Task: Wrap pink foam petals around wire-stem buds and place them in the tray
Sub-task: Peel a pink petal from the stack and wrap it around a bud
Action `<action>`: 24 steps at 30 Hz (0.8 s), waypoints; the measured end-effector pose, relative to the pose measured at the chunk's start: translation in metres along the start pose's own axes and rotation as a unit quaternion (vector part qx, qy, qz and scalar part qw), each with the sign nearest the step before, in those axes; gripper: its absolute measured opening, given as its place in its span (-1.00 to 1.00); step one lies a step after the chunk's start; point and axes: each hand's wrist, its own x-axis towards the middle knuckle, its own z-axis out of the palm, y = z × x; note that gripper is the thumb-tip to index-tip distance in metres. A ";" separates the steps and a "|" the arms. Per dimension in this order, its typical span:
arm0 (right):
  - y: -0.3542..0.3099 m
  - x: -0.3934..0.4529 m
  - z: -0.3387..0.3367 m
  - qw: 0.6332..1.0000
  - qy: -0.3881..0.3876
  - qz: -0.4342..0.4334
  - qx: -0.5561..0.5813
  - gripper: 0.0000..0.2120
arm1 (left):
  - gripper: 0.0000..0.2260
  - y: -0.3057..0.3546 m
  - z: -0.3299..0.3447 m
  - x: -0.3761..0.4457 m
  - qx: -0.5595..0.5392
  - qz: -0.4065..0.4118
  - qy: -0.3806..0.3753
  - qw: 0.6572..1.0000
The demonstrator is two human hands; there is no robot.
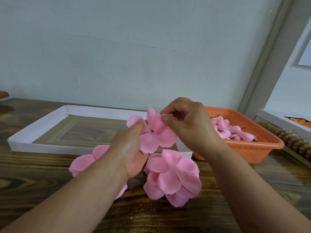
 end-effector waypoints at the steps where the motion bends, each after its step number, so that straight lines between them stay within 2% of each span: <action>1: 0.000 0.000 0.000 1.000 0.004 -0.003 -0.007 -0.88 | -0.78 -0.001 0.000 0.000 -0.008 -0.005 -0.010 1.000; 8: 0.000 0.000 0.000 0.996 0.012 -0.043 -0.074 -0.89 | -0.73 0.000 0.001 -0.002 -0.050 -0.037 -0.057 0.996; 12: 0.000 -0.001 0.002 0.996 0.002 -0.045 -0.081 -0.89 | -0.82 0.001 0.002 -0.003 -0.020 -0.026 -0.070 0.997; 14: 0.000 -0.001 0.003 0.996 -0.004 -0.042 -0.085 -0.89 | -0.81 -0.001 0.002 -0.003 0.003 -0.009 -0.036 0.999; 16: -0.001 -0.002 0.004 0.996 -0.015 -0.032 -0.087 -0.89 | -0.92 -0.004 0.002 -0.001 0.011 0.001 0.010 1.000; 18: -0.001 -0.002 0.005 0.996 -0.027 -0.020 -0.084 -0.88 | -0.97 -0.005 0.002 -0.001 0.012 0.005 0.024 1.000; 24: -0.002 -0.004 0.011 0.994 -0.059 -0.014 -0.091 -0.87 | -0.86 -0.005 -0.004 0.006 0.039 0.008 0.070 0.997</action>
